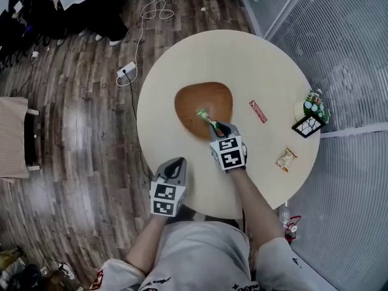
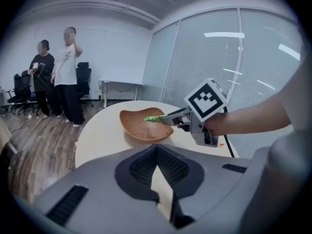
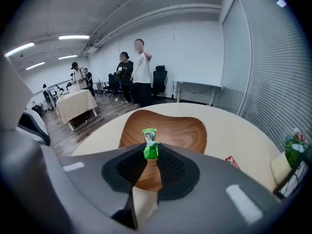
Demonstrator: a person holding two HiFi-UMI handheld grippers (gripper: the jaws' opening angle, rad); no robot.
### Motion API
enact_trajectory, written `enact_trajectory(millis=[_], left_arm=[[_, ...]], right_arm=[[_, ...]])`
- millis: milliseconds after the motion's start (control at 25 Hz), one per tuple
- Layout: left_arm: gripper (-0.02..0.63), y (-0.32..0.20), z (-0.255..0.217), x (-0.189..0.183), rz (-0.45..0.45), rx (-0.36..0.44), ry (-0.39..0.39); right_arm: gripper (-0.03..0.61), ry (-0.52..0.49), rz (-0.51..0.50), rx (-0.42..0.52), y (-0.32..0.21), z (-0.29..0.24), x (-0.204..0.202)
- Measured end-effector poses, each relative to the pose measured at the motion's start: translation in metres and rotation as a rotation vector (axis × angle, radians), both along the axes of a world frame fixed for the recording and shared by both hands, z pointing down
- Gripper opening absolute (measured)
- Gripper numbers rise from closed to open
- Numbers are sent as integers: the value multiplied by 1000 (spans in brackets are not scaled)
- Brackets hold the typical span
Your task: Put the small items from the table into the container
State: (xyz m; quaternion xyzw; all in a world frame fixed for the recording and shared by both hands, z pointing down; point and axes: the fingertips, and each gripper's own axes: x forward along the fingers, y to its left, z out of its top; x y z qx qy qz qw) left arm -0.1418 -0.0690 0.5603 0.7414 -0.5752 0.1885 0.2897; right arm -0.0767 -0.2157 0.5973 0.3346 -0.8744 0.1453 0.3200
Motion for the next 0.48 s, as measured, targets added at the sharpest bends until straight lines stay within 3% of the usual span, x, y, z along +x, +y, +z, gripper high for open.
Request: enact_trajectory(millis=[240, 480], left_arm=[[5, 10, 2, -24, -60, 9, 5], [5, 7, 3, -18, -65, 15, 30]], right_arm=[[90, 67, 3, -98, 2, 29, -10], [124, 26, 26, -76, 12, 13, -2]])
